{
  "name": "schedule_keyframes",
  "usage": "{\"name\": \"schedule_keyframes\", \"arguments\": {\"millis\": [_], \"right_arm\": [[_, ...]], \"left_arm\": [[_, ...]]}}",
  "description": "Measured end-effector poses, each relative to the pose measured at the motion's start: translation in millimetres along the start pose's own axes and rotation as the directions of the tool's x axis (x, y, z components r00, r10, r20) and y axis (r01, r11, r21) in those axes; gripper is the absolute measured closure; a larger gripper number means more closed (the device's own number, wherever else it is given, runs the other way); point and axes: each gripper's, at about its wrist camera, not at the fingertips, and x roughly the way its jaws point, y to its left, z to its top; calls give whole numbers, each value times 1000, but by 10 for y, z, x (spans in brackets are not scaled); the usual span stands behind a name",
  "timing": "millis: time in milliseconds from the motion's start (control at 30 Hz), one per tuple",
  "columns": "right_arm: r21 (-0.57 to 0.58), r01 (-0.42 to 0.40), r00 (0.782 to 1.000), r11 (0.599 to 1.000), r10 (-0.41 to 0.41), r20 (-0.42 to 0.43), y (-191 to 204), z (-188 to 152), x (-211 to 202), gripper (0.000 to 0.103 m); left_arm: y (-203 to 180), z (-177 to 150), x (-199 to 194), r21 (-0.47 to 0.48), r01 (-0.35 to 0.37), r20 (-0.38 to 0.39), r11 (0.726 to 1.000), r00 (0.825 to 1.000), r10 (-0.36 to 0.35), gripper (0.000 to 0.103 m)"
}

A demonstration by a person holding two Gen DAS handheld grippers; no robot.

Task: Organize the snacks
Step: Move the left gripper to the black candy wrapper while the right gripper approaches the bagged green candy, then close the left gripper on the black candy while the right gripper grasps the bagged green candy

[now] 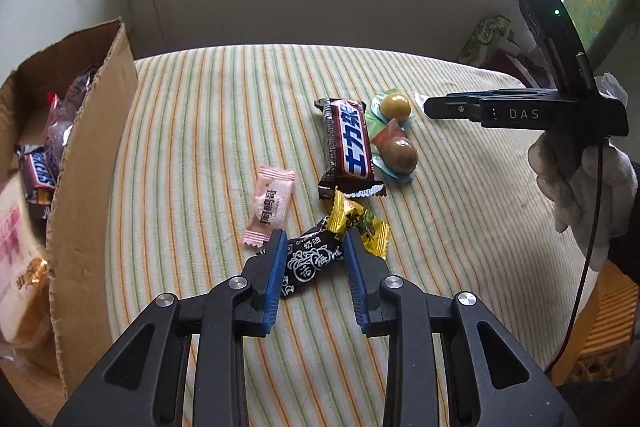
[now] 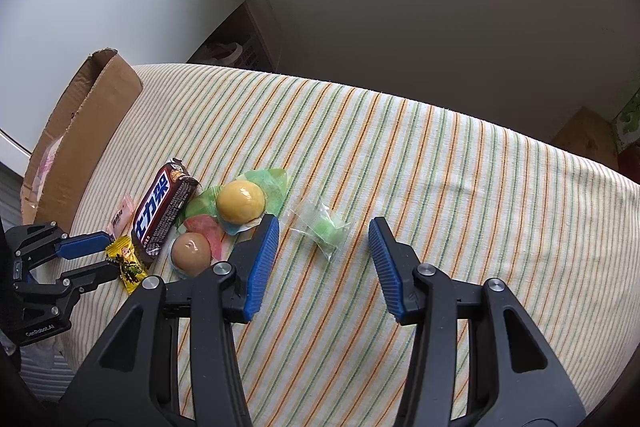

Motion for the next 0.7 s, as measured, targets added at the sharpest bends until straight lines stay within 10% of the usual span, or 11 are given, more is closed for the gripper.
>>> {"name": "schedule_keyframes", "arguments": {"millis": [700], "right_arm": [[-60,-19,1000,998,19,-5,18,-16,-3,59]], "left_arm": [[-209,-111,47,35,-23,-29,999,999,24,75]]}}
